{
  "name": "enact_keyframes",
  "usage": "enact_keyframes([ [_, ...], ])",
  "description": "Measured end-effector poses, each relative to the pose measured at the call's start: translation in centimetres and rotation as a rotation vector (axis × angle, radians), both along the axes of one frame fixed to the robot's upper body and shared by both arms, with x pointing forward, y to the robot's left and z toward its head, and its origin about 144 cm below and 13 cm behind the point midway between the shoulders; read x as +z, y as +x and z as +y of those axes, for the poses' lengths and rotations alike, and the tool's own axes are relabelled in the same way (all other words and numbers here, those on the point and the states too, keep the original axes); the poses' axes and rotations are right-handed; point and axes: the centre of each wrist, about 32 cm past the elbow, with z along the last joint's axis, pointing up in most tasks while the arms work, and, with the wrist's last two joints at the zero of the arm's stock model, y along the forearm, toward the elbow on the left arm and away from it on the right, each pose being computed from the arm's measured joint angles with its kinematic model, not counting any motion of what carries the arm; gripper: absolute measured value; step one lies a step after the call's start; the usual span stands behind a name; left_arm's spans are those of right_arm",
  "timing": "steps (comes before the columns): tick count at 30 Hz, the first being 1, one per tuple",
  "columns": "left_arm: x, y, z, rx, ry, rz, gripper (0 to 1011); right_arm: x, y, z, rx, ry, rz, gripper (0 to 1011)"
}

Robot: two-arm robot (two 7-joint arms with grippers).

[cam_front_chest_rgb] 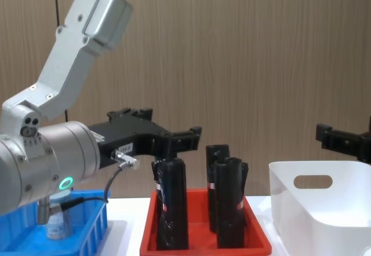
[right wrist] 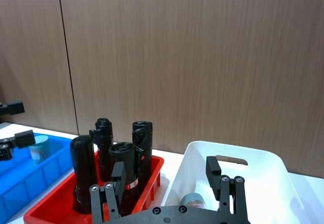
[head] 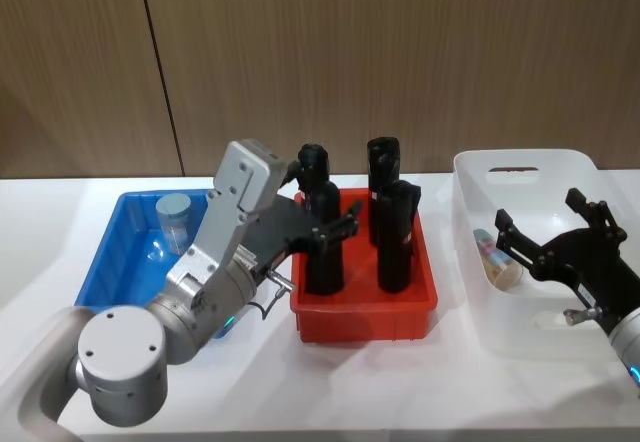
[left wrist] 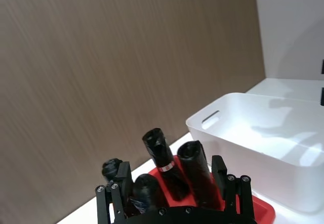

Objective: Pick the cotton swabs from the blue box and place them into the white box.

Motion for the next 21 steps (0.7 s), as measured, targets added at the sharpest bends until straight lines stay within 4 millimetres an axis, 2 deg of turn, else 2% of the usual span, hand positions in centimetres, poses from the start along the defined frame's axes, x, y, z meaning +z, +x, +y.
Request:
enact_keyframes([
  [11,-0.1,-1.5,-0.8,0.089,-0.021,-0.061,1004,0.0,0.0,0.0,0.000,0.000,0.000,1002],
  [21,-0.2,-1.8,-1.0,0.106,-0.026,-0.073,1004,0.0,0.0,0.0,0.000,-0.001,0.000,1002],
])
